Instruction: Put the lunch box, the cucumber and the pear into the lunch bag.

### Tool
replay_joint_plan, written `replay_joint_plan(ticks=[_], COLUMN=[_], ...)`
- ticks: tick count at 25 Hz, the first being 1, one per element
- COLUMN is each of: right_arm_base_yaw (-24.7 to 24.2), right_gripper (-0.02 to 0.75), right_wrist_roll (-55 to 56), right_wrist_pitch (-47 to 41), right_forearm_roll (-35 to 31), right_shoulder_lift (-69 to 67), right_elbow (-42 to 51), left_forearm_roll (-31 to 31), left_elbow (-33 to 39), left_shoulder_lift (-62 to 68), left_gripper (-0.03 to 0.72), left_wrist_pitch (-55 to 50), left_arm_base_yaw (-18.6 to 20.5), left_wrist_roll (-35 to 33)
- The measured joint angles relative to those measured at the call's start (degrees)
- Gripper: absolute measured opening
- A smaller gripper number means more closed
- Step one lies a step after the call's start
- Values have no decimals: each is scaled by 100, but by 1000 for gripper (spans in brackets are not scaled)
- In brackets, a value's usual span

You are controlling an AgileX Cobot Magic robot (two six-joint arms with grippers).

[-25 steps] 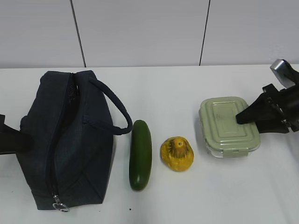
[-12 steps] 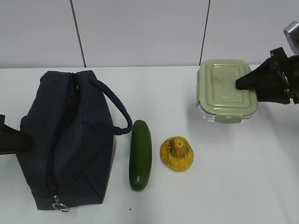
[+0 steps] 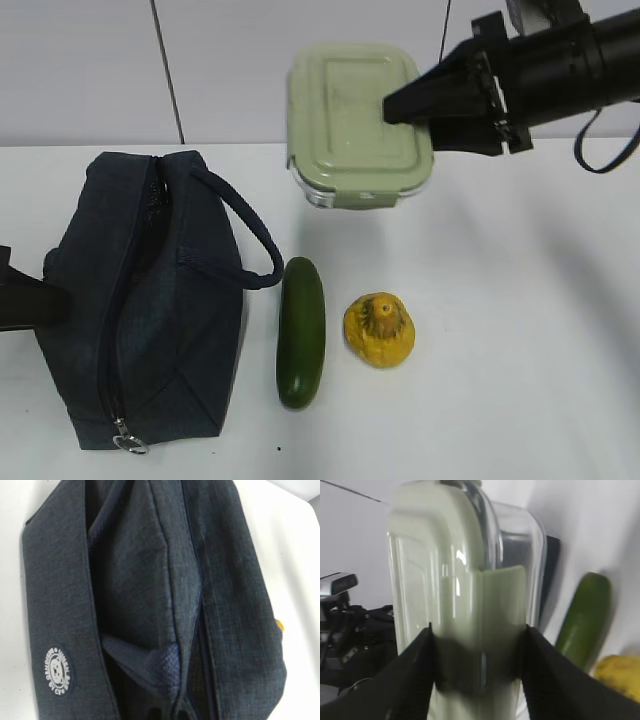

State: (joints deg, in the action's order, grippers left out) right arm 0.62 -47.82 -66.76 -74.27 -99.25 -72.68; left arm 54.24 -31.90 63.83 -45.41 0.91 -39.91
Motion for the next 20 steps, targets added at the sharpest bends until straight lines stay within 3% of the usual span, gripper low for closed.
replay_joint_plan(ticks=[15, 20], right_arm_base_yaw=[2027, 2439], right_gripper=[385, 385], right_wrist_roll=[209, 219], right_wrist_pitch=[3, 429], right_forearm_roll=[-606, -848], right_shoulder_lift=[-921, -1532], right_elbow=[-1786, -2121], left_forearm_roll=[20, 20], left_elbow=[0, 0], left_shoulder_lift=[0, 0], left_gripper=[-13, -13], left_wrist_pitch=[0, 0], left_arm_base_yaw=[0, 0], left_wrist_roll=[0, 0])
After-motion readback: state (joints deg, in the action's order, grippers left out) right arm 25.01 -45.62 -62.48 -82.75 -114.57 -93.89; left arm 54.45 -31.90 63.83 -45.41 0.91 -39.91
